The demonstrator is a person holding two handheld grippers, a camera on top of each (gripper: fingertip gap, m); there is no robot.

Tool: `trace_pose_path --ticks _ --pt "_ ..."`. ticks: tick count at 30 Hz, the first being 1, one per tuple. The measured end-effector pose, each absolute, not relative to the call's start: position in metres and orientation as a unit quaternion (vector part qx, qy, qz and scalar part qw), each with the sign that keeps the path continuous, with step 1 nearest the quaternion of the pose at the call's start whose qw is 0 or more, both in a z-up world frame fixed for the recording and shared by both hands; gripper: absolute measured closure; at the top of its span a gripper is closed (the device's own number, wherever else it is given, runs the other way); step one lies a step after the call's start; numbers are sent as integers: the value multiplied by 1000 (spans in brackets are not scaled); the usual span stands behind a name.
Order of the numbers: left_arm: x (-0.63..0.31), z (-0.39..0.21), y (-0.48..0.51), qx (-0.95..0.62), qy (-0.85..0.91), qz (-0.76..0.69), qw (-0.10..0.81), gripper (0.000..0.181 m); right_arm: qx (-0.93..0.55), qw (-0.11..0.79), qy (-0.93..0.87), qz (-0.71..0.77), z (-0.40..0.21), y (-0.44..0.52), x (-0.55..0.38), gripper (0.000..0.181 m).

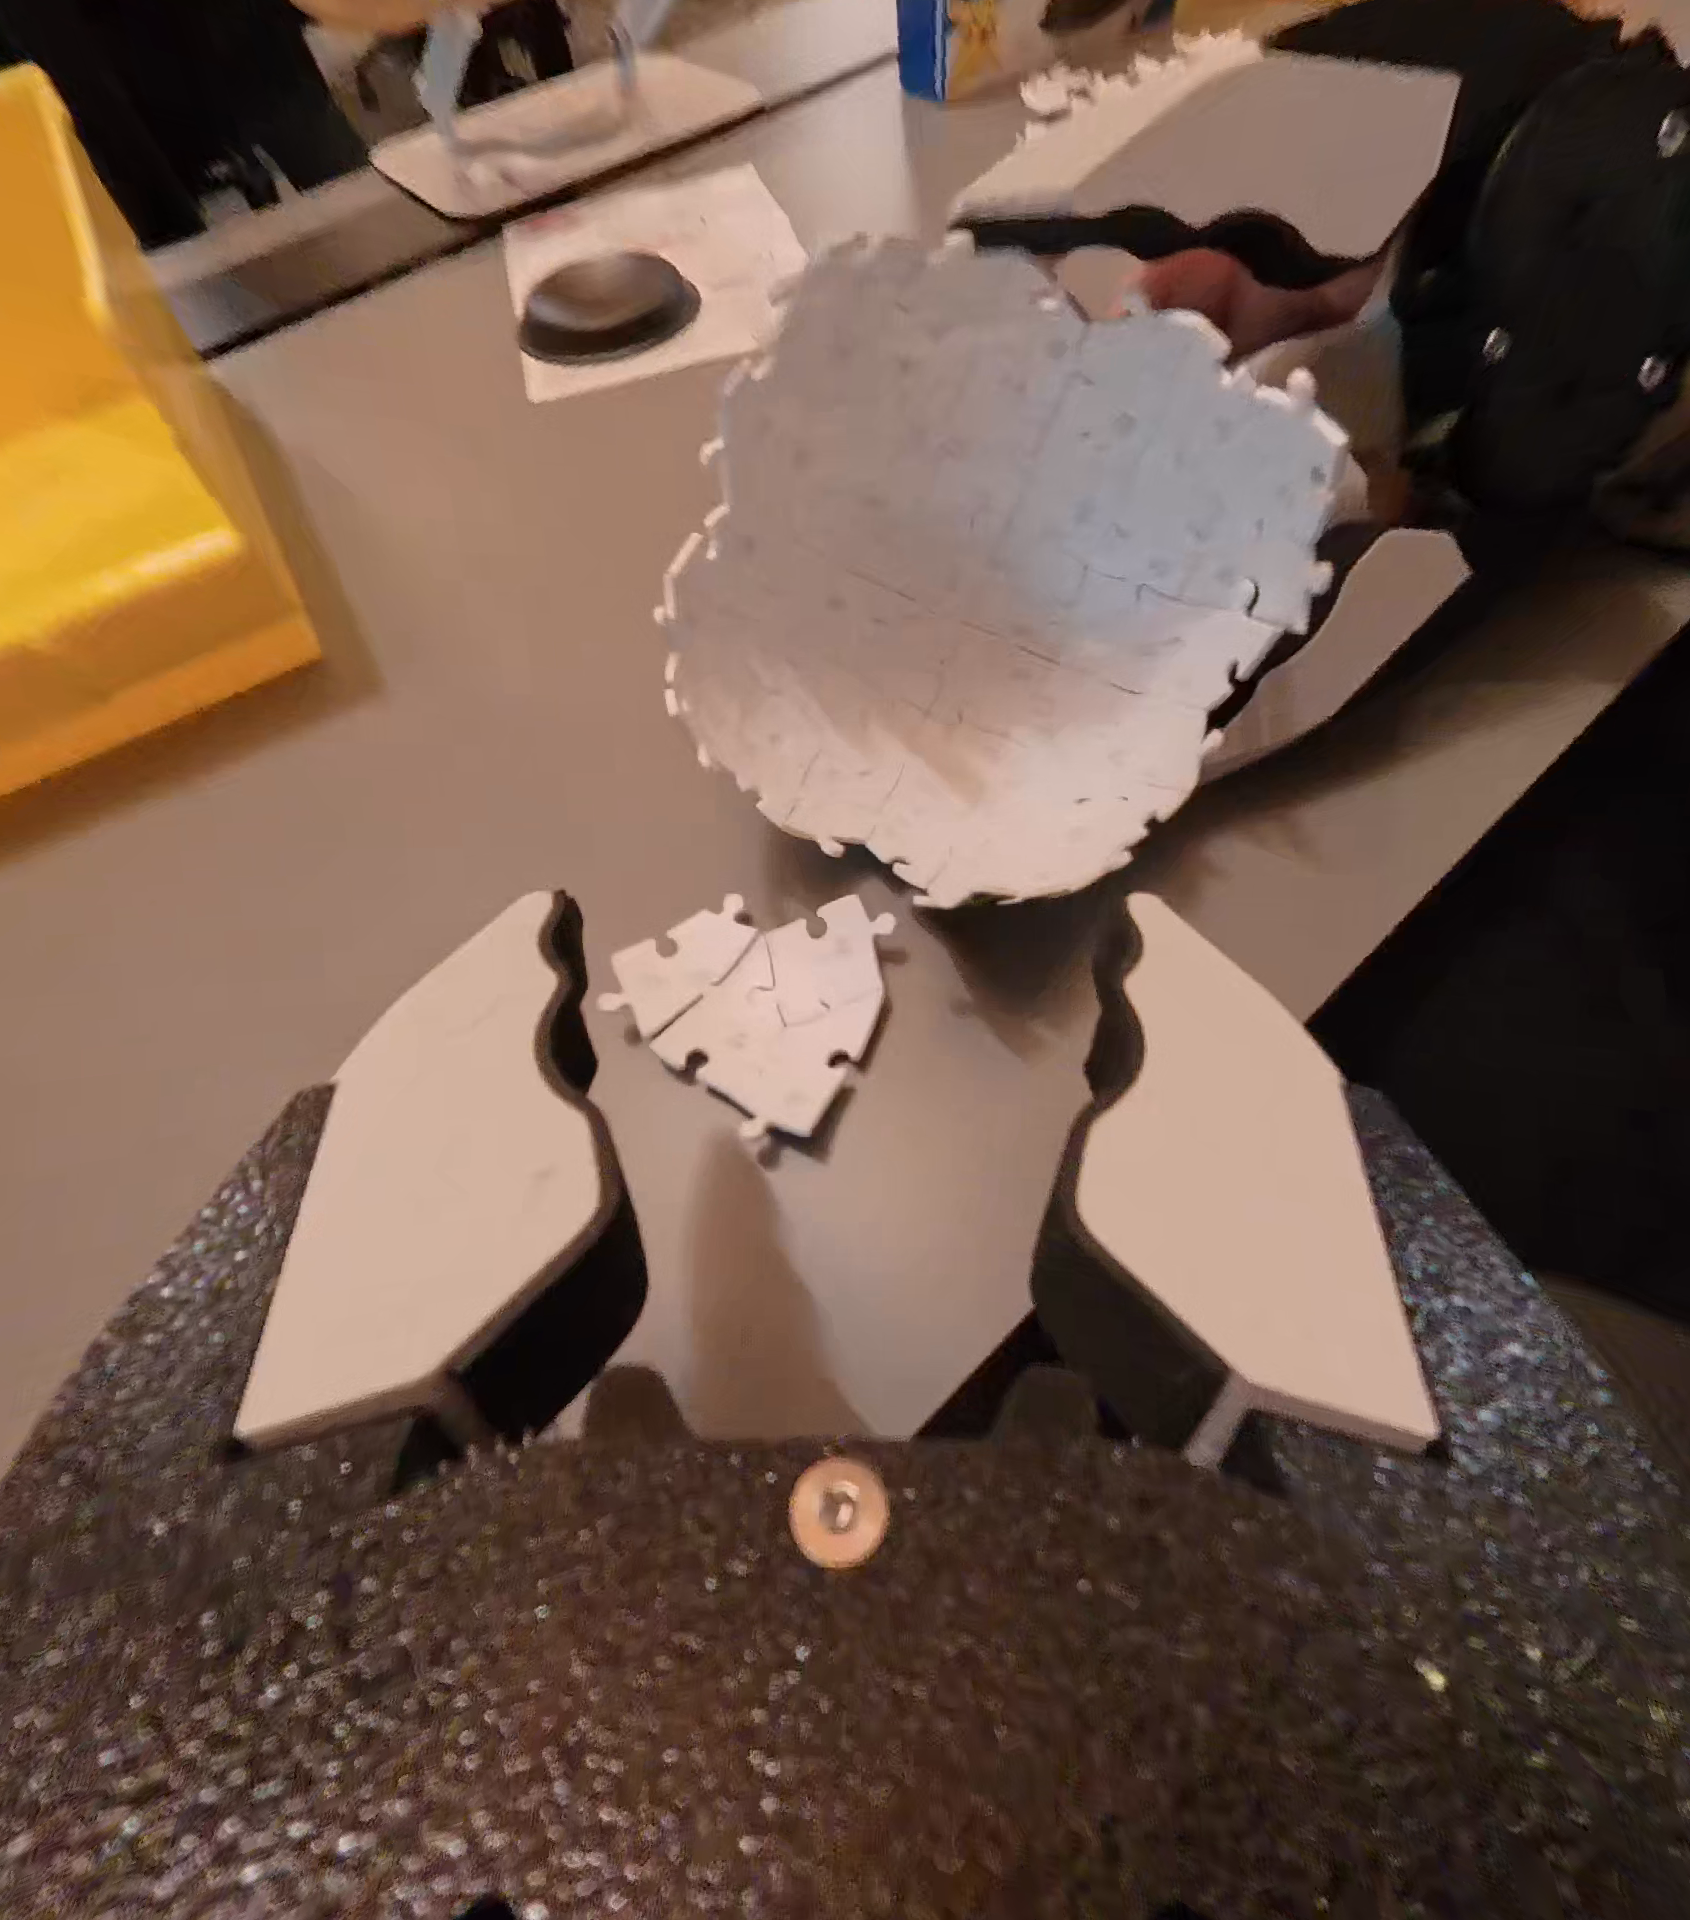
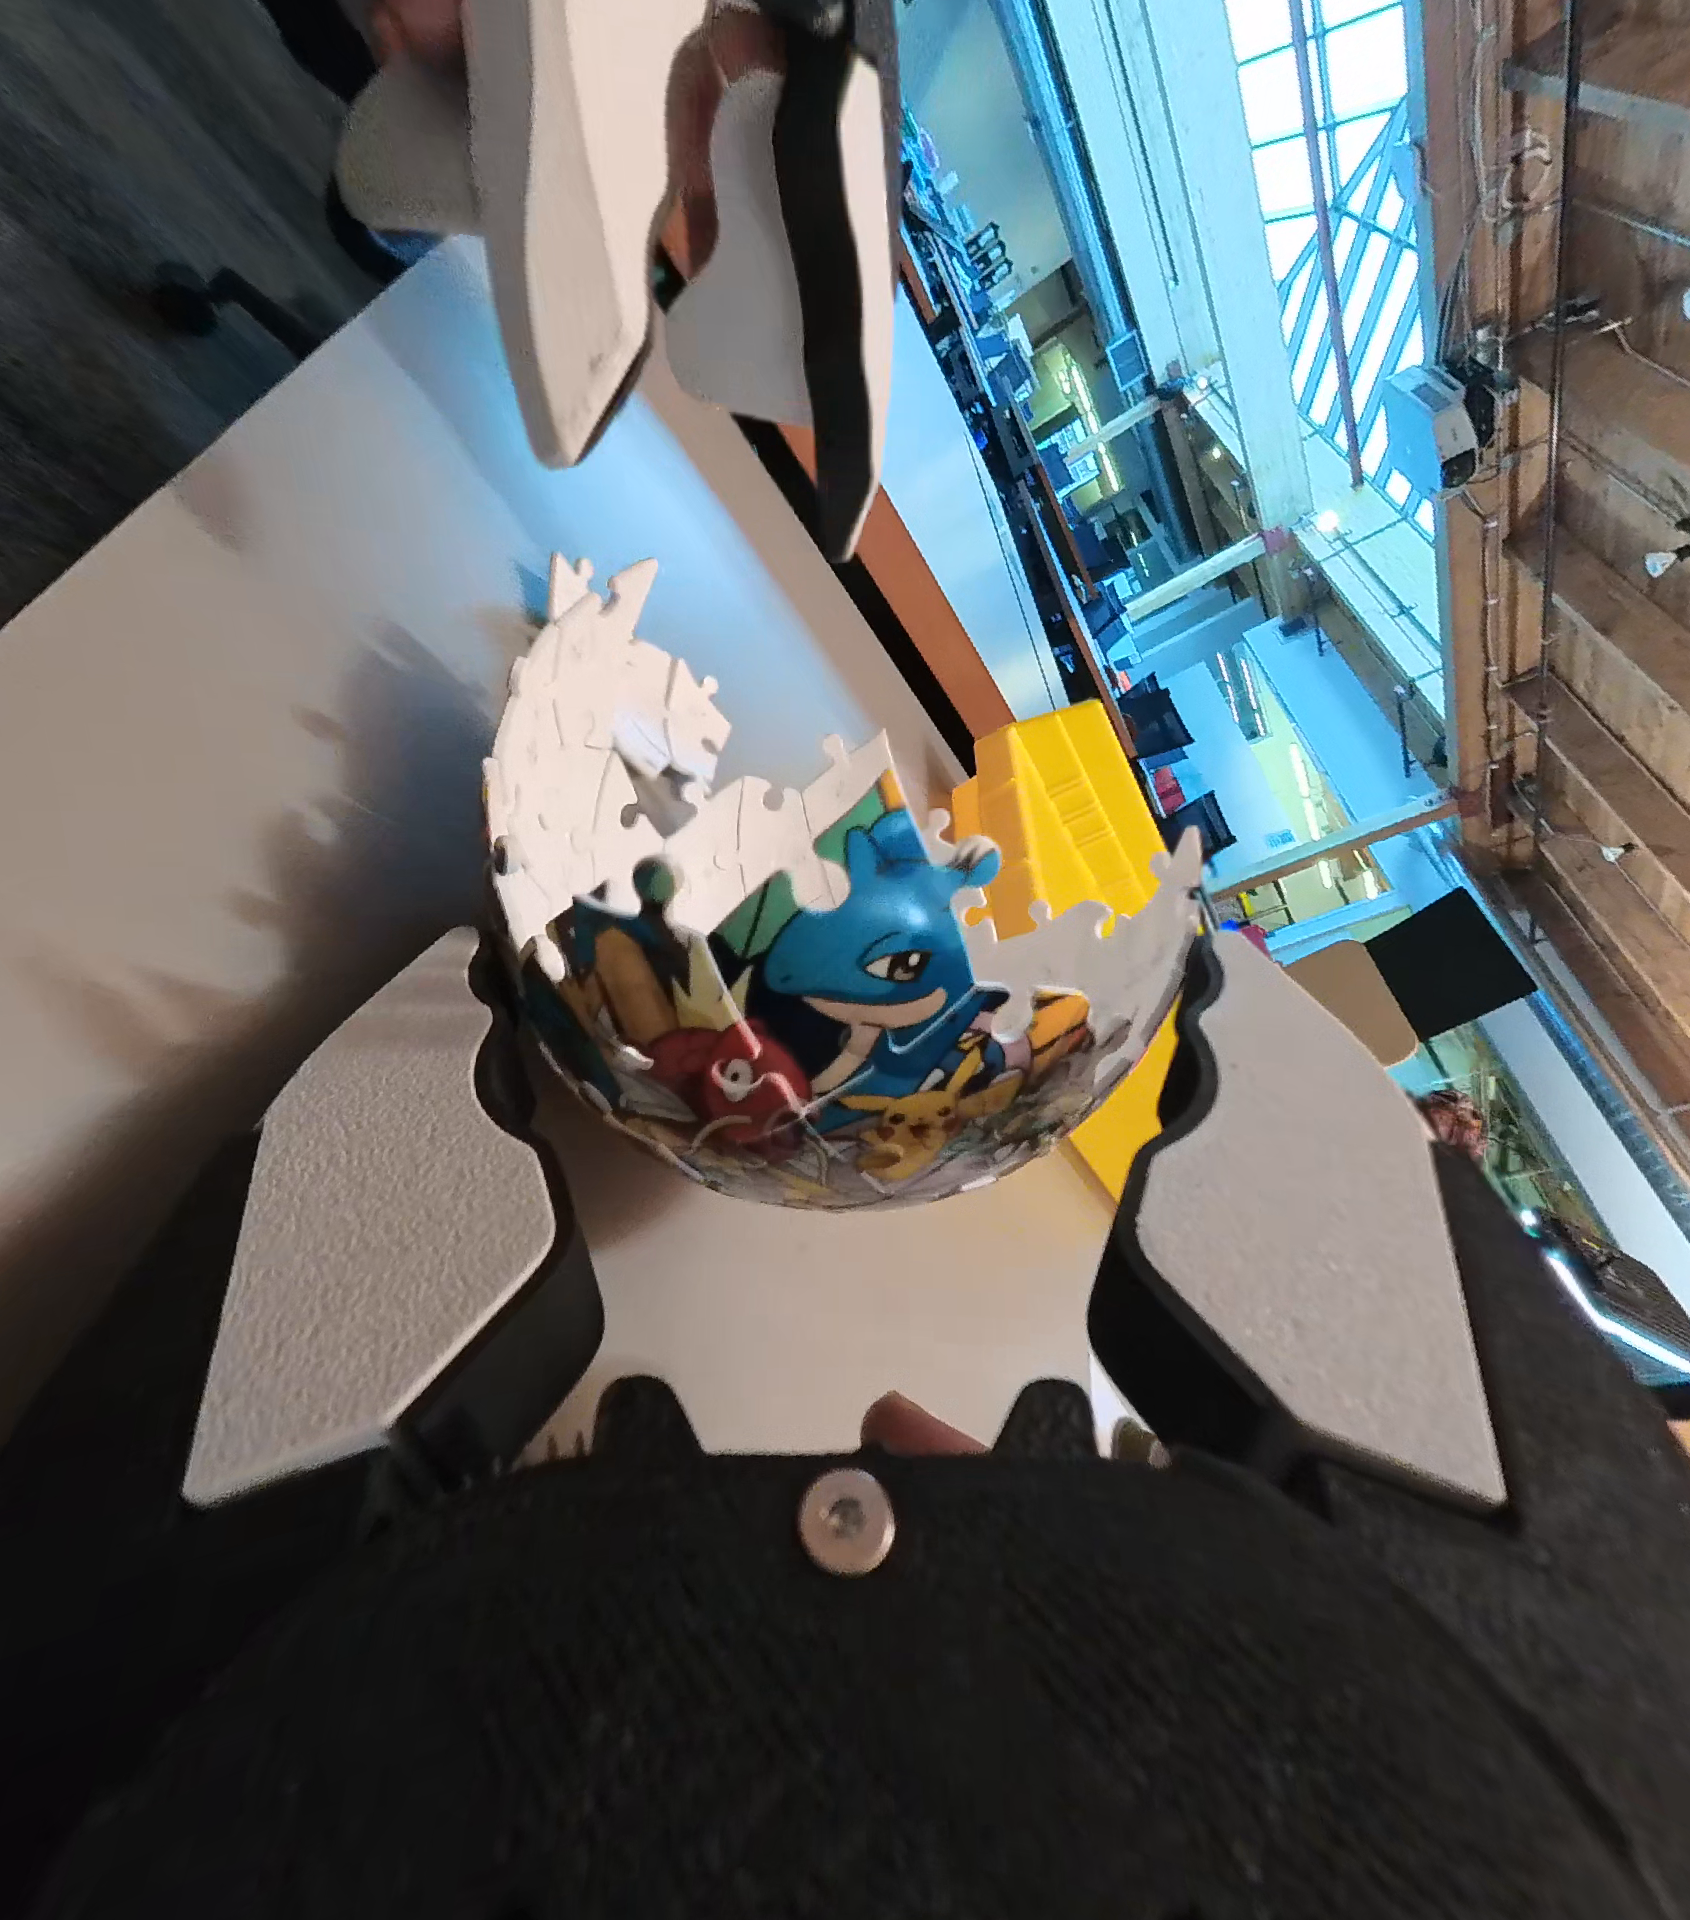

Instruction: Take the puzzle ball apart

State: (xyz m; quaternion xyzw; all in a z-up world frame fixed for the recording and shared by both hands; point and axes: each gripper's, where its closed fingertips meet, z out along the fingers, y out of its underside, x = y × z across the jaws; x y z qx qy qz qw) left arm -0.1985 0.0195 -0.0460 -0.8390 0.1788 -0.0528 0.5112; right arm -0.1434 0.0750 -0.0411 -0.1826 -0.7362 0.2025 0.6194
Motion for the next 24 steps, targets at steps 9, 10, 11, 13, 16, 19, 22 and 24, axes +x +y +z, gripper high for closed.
trace_pose_path --ticks 9,10,11,13,16,19,22,24 --pt "-182 -85 42 -869 275 -23 411 80 -164 619 -741 203 -41 71 -128 61" --pt "-179 -87 44 -868 283 -27 408 79 -167 618 -741 205 -41 72 -127 61" --pt "-174 -89 45 -866 290 -35 406 80 -168 616 -741 208 -41 73 -125 61" --pt "-168 -90 48 -863 302 -42 402 80 -169 613 -741 215 -41 74 -123 61" --pt "-161 -92 52 -861 313 -48 398 79 -170 610 -741 224 -41 75 -120 61" --pt "-157 -94 55 -861 318 -59 392 80 -172 608 -741 227 -41 76 -119 61" --pt "-154 -96 55 -861 319 -79 388 81 -175 603 -741 236 -41 77 -118 61" --pt "-150 -97 54 -860 318 -105 385 81 -182 600 -741 243 -42 78 -118 61"
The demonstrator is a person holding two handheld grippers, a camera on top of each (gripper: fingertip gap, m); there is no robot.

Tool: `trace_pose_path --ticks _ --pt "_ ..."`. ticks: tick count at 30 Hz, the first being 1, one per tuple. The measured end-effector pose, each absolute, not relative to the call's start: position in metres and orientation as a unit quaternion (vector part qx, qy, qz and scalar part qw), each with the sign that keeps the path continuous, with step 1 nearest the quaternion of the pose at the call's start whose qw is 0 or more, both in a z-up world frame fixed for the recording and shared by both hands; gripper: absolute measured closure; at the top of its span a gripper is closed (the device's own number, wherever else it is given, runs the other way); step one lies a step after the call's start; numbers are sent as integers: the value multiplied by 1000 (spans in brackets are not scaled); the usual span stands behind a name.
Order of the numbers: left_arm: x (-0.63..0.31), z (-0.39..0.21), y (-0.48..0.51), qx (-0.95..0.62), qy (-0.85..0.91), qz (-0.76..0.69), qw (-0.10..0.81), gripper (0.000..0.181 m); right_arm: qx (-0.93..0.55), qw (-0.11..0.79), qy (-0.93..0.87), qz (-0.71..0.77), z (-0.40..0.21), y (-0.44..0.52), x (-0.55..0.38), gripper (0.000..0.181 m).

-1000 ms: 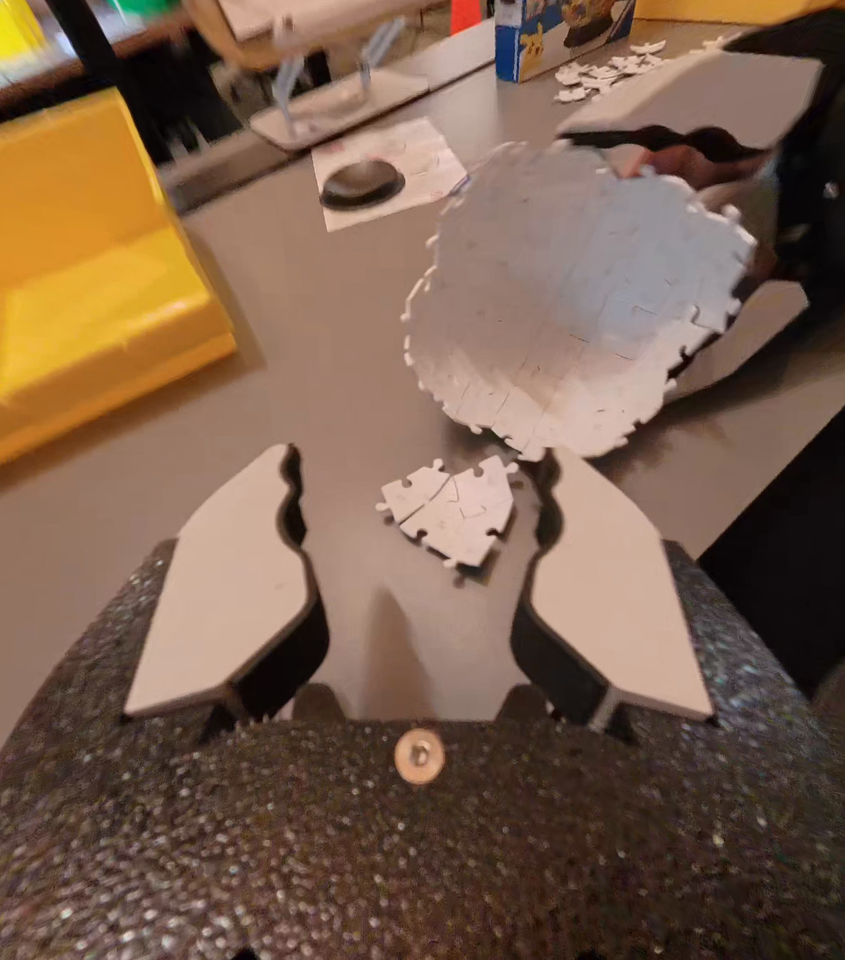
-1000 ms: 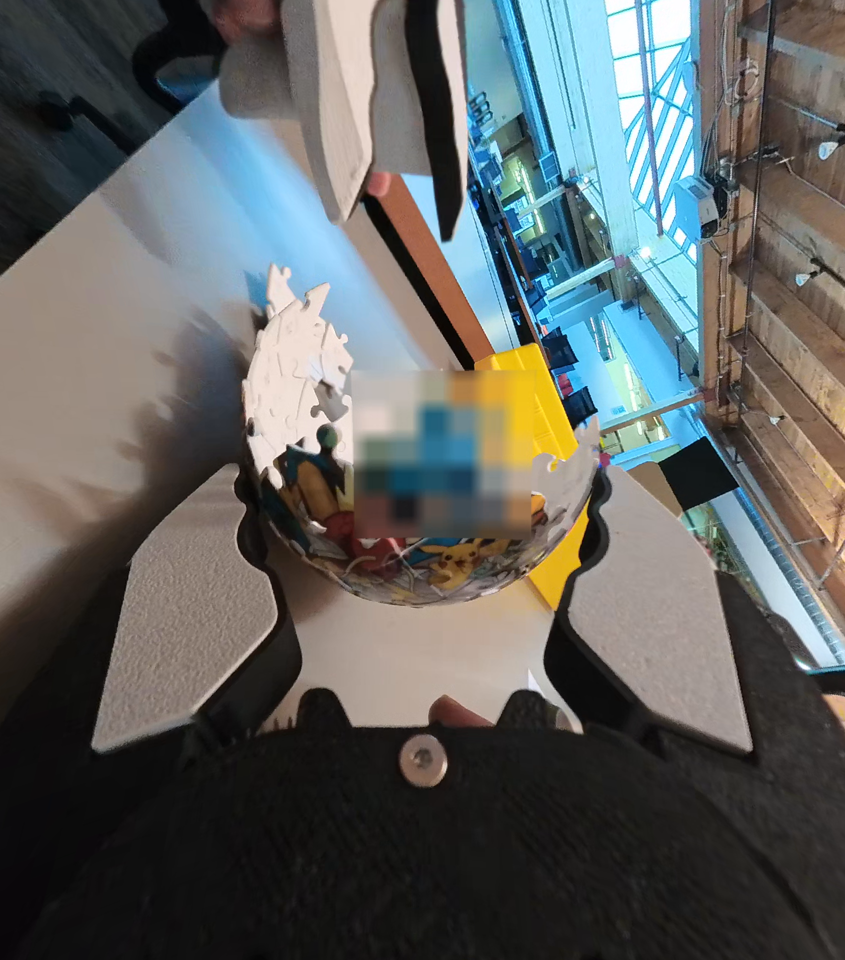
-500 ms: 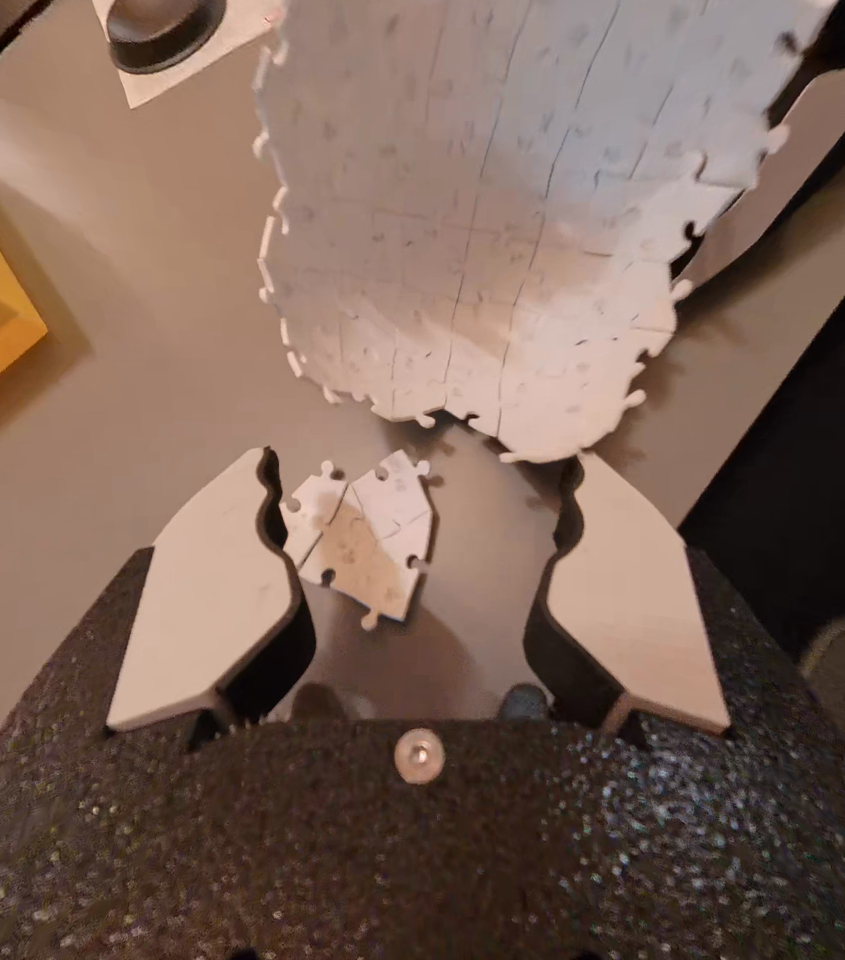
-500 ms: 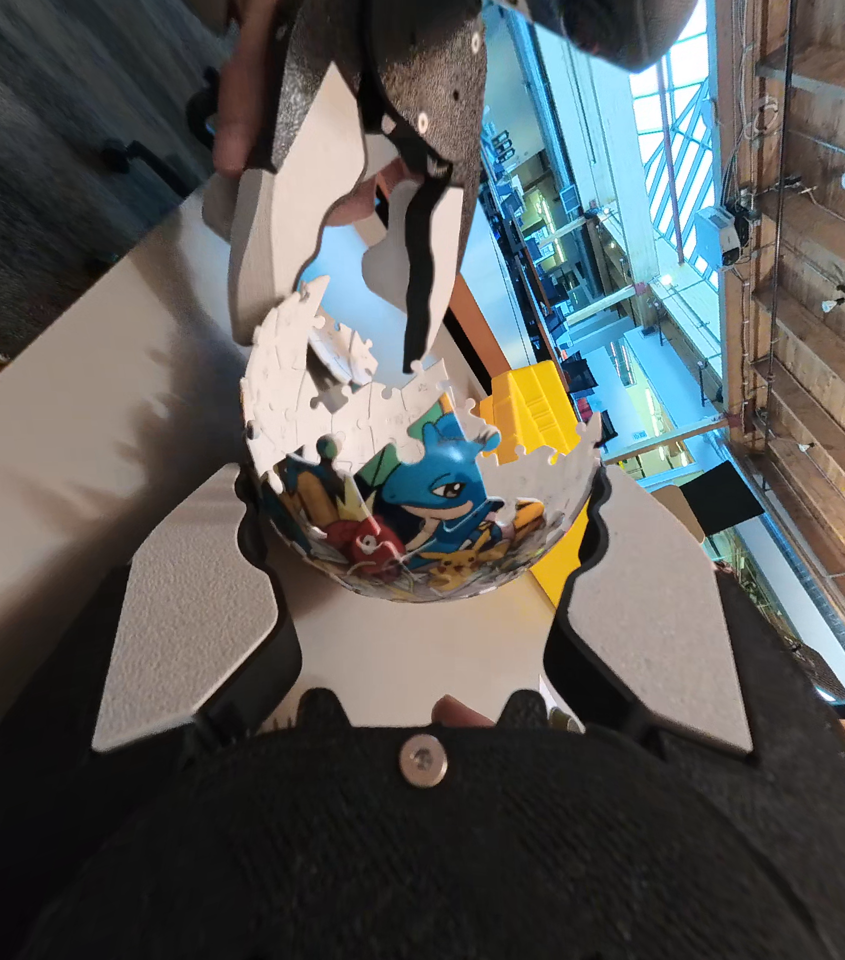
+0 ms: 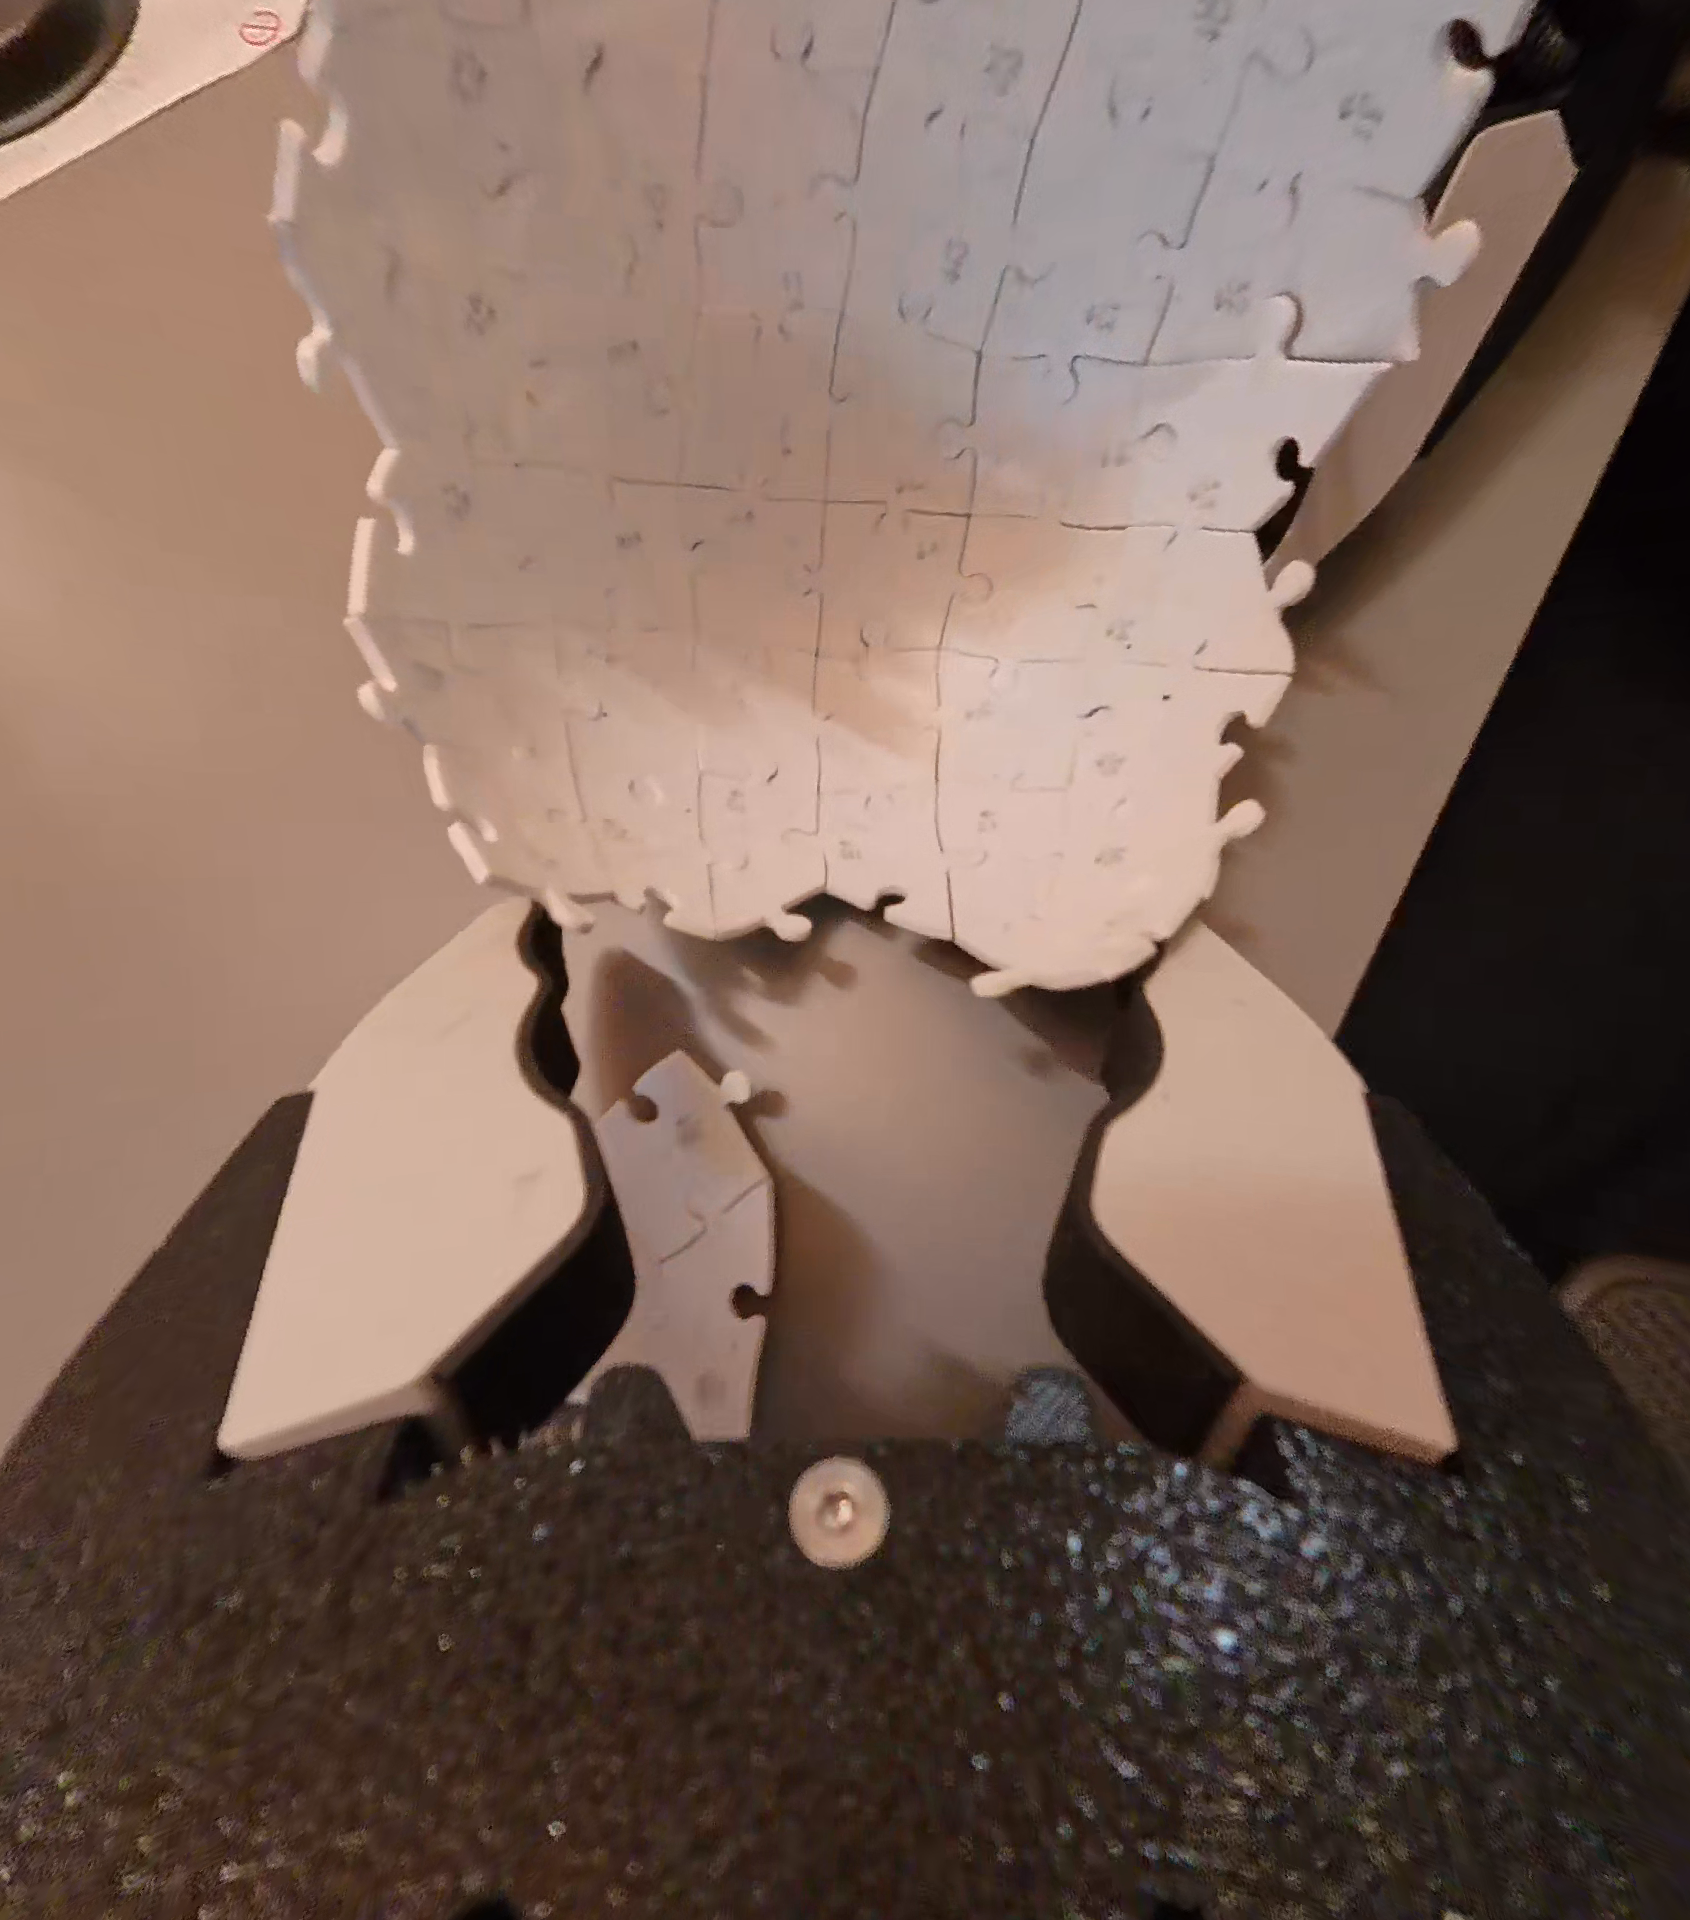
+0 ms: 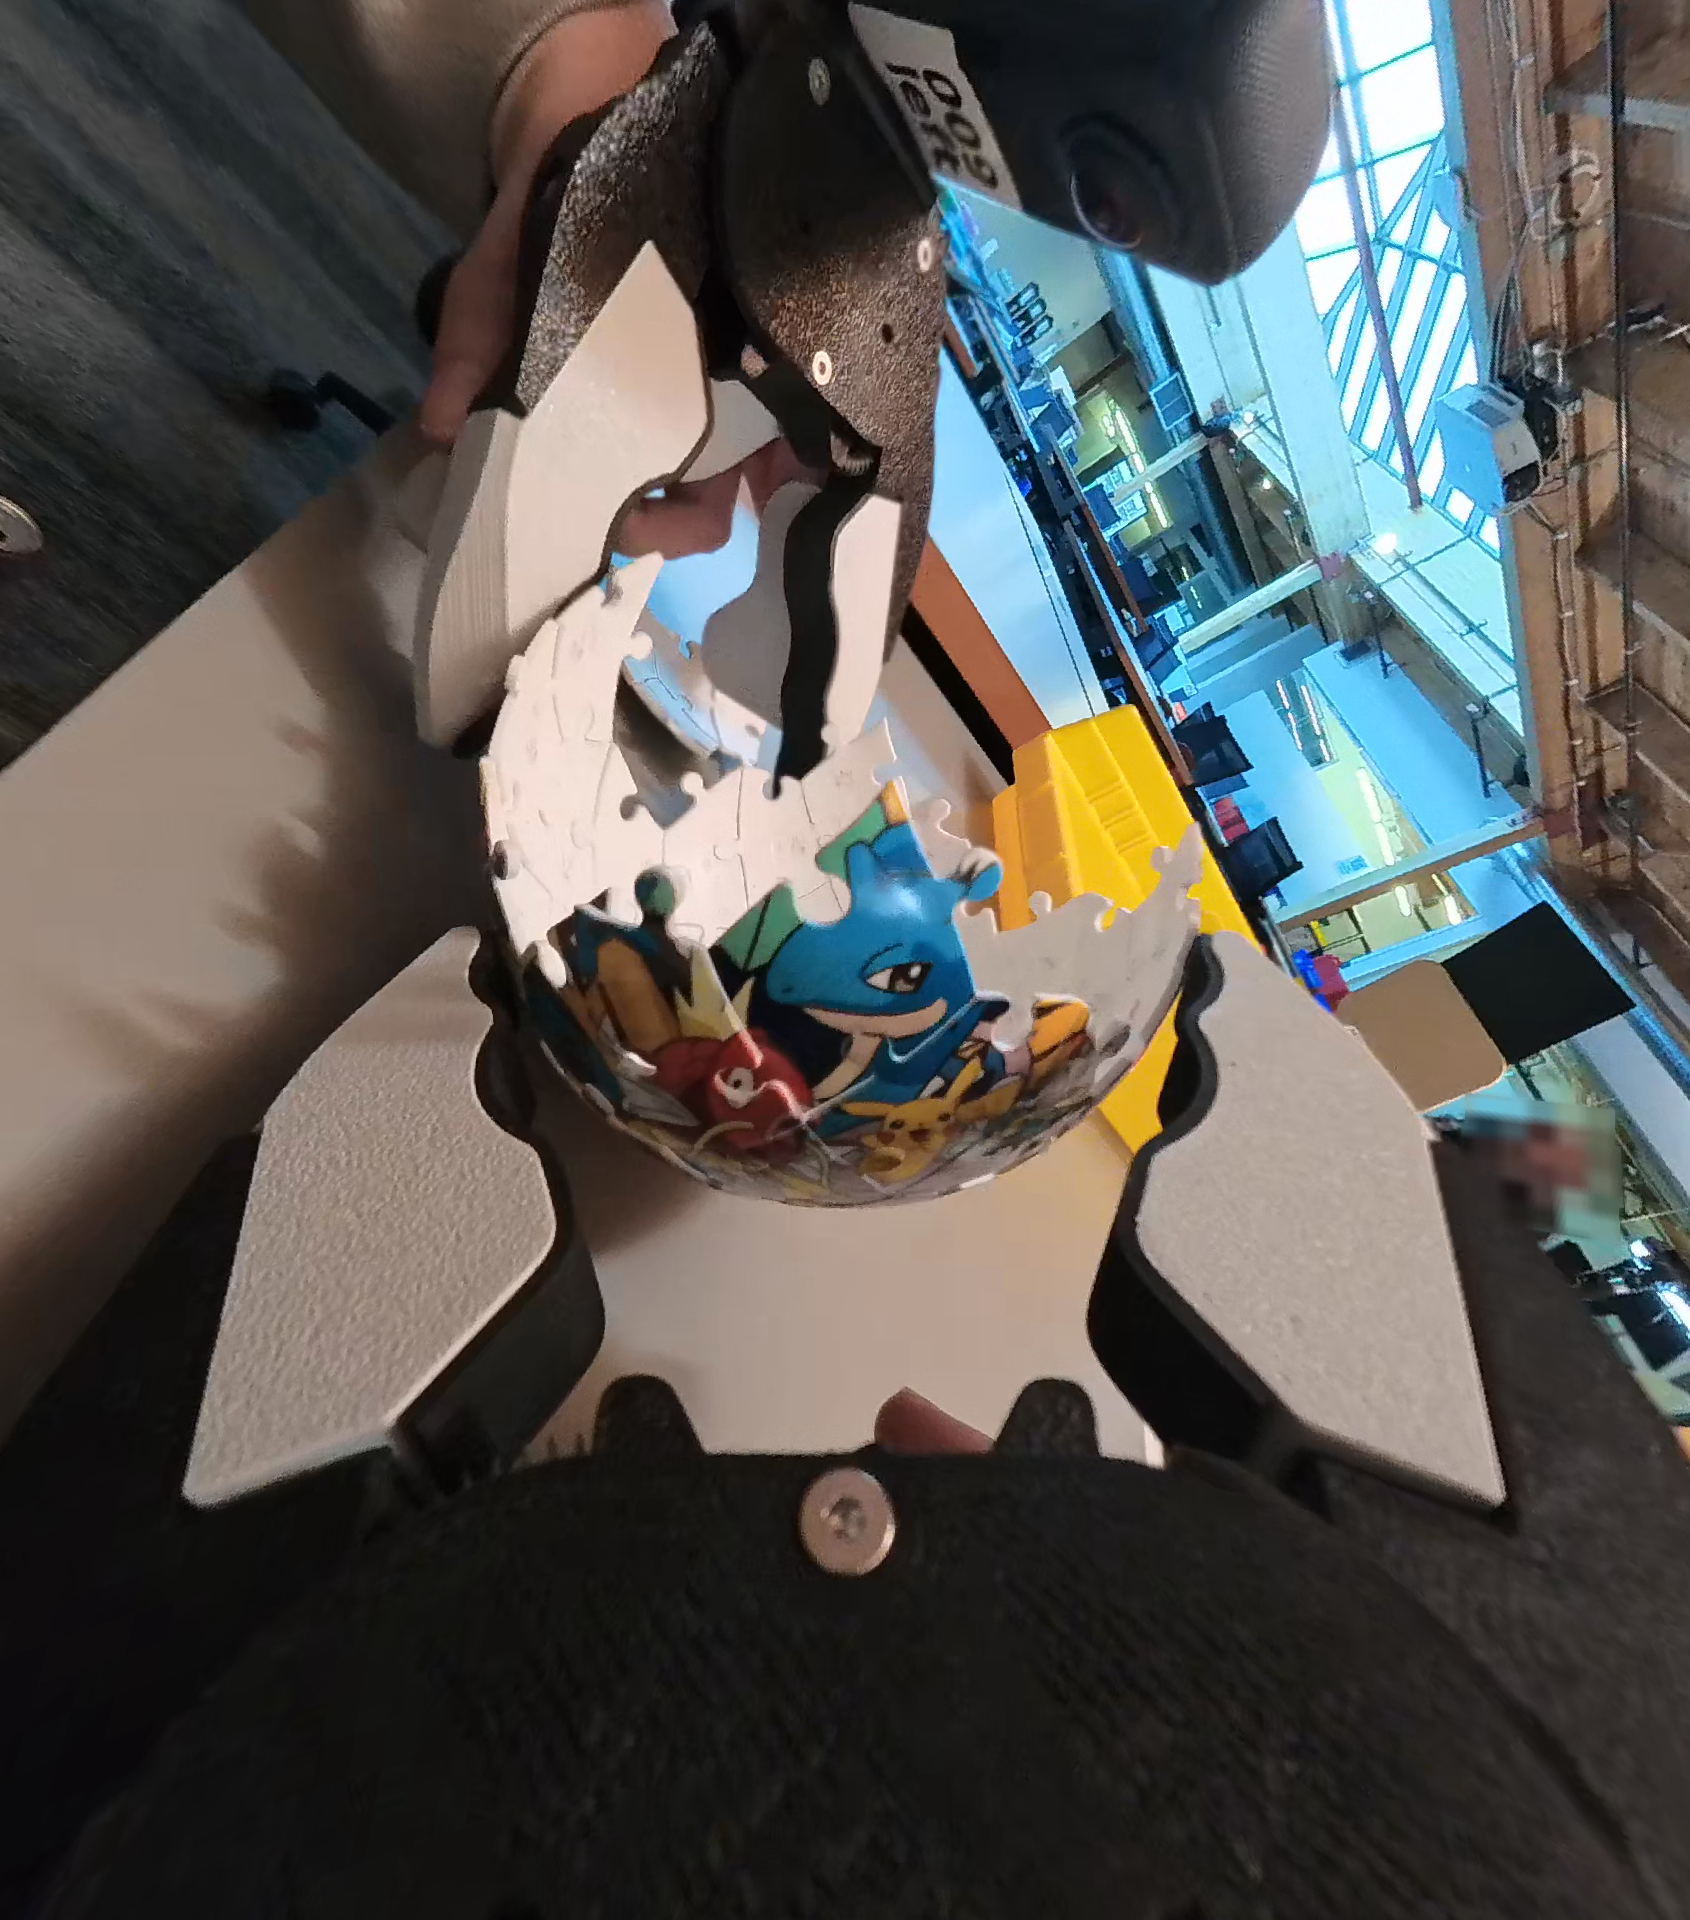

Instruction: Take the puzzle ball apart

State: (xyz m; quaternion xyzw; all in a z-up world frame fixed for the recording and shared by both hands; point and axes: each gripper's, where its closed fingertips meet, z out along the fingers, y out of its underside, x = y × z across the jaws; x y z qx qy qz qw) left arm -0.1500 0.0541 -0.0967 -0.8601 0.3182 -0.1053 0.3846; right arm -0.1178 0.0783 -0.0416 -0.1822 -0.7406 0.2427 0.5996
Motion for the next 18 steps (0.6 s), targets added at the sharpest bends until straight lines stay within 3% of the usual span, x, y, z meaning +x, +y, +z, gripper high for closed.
trace_pose_path --ticks 18 --pt "-148 -100 65 -853 341 -75 389 89 -218 577 -735 281 -42 81 -116 57"
